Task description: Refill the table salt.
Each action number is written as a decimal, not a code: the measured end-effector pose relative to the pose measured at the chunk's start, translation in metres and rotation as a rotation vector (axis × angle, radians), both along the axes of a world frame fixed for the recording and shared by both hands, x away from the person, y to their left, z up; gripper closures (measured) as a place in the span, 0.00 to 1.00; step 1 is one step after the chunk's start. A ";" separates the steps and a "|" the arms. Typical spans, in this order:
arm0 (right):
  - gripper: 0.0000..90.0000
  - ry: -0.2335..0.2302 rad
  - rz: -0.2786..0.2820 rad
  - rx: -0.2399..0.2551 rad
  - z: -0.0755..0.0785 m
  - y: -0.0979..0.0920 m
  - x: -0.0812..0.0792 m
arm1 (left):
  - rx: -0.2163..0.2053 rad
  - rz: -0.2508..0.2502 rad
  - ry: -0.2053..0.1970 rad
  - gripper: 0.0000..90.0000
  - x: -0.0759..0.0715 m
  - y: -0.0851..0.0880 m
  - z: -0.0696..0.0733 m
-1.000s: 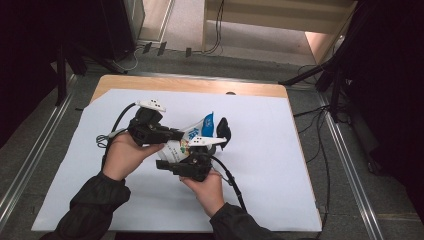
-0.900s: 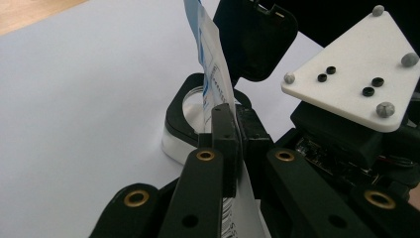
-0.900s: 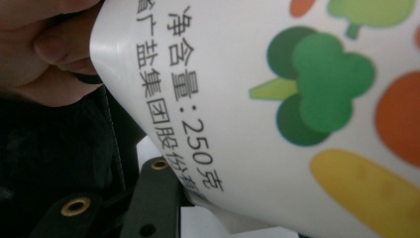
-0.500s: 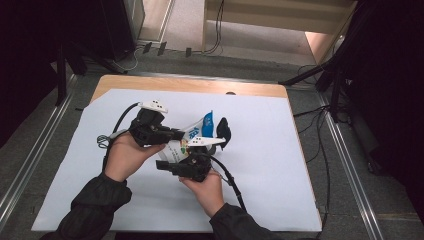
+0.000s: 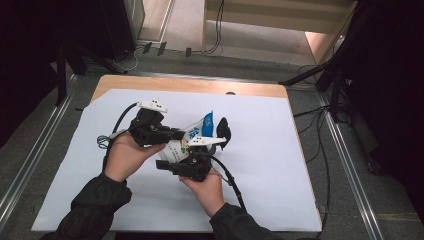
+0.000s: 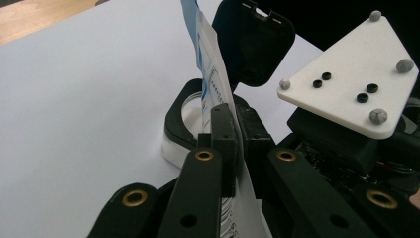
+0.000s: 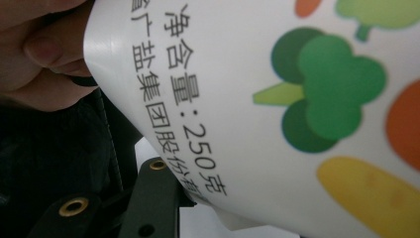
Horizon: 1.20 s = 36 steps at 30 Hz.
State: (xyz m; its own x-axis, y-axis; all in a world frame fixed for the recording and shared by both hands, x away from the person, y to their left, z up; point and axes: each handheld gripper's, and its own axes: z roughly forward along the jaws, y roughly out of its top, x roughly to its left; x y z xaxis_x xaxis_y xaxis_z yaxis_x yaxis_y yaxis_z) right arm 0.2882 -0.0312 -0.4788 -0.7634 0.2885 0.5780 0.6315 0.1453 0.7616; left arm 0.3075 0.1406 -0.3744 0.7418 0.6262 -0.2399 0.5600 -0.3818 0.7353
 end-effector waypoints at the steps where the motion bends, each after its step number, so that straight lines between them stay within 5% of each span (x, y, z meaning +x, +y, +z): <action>1: 0.74 0.000 0.000 -0.001 0.000 0.000 0.000 | -0.002 -0.001 0.001 0.98 0.000 0.000 0.000; 36: 0.74 0.003 0.001 -0.004 -0.001 0.000 0.000 | -0.002 -0.008 0.004 0.98 0.000 -0.001 -0.001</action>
